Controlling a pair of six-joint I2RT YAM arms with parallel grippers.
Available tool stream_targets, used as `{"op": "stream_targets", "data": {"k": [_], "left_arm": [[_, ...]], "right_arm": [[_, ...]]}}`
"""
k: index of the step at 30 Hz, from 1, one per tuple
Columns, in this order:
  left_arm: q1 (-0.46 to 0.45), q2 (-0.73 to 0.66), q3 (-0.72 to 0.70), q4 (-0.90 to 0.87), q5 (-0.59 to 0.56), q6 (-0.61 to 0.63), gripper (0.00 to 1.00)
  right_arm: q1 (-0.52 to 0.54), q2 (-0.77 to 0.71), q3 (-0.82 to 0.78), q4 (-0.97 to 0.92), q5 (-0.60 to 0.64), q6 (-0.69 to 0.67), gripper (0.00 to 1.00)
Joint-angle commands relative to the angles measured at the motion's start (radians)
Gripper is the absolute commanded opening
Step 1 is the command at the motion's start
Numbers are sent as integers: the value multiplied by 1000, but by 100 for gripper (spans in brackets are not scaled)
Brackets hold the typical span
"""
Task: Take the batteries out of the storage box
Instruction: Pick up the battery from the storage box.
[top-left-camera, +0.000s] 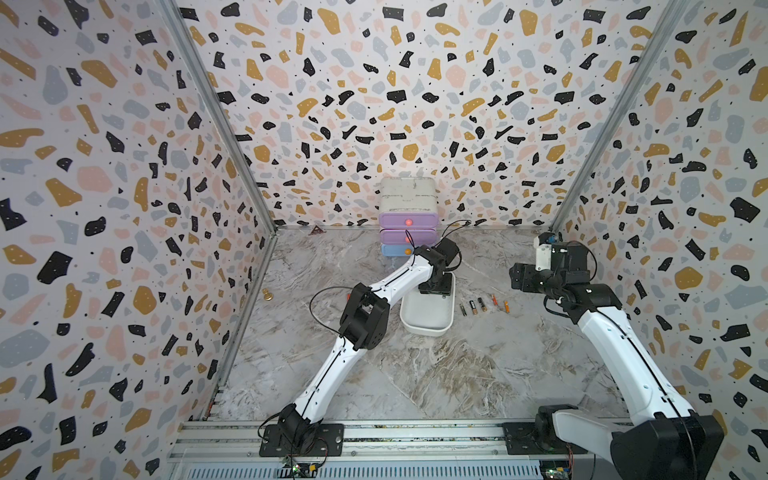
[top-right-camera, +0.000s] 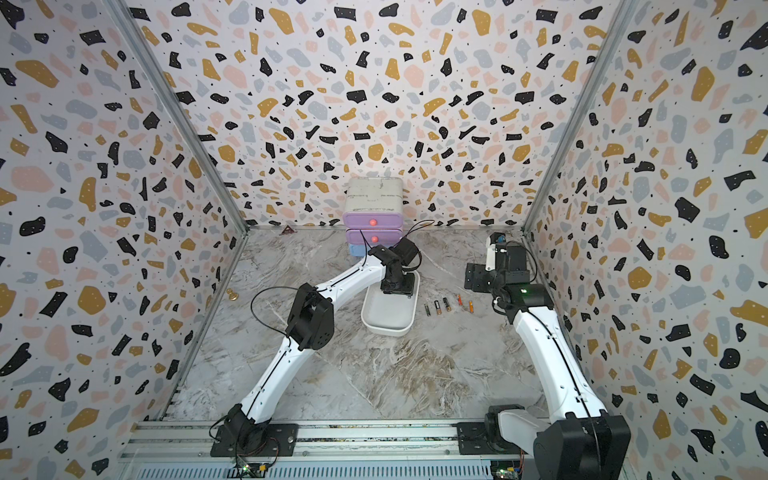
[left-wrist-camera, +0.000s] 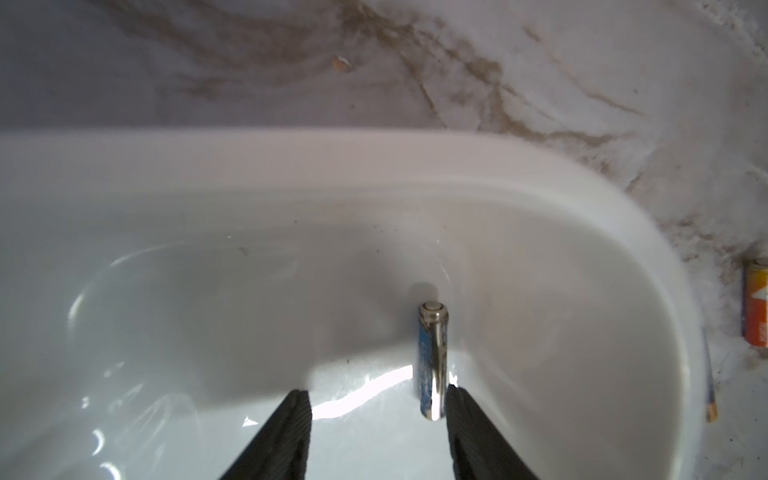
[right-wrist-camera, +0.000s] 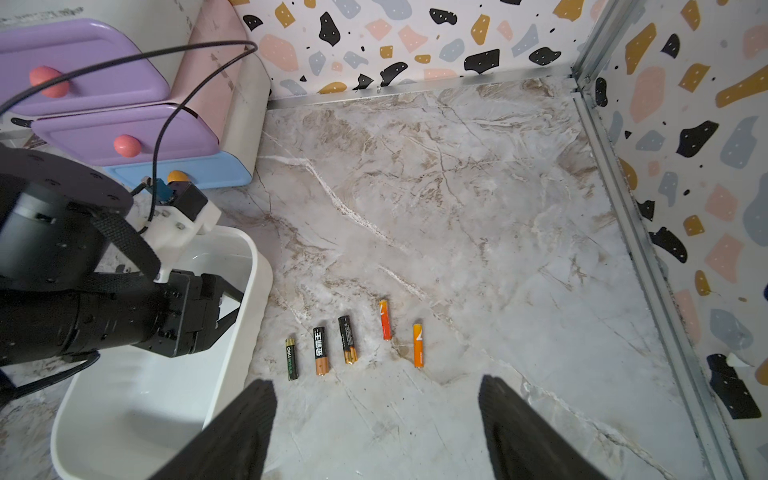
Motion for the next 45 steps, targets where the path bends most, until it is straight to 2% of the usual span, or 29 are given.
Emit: {"op": "stream_targets", "data": {"k": [1,7,10,12,17,23,26,28,32,37,45], "left_arm": [[-2,44,34,28,28,-36,54],[-5,90,40,69,38,-55,50],[-14,100,52,46,-8,-45,40],[-20,110,65,11,-54,-28,40],[-20,127,55,-25,-86,12,30],[-22,134,41,-38,-110,42,7],[-24,131,36,-39,-117,51,5],[-25,127,36,-37,-113,54,0],[-27,91,23,-38,-108,60,0],[-28,-35,-66,21,-123,72,0],[-28,-207,-111,-34,-144,84,0]], "right_arm": [[4,-31,-12,-12,-23,-10,82],[4,-30,-28,-2,-51,-1,82],[4,-35,-28,-4,-49,-2,82],[3,-45,-27,-3,-43,-4,82],[4,-56,-30,11,-58,-2,82],[4,-71,-39,23,-75,3,82],[4,-82,-40,26,-75,3,83],[3,-87,-39,28,-76,3,83],[3,-84,-40,25,-75,0,83],[3,-66,-47,30,-85,1,83],[3,-33,-52,40,-101,8,83]]}}
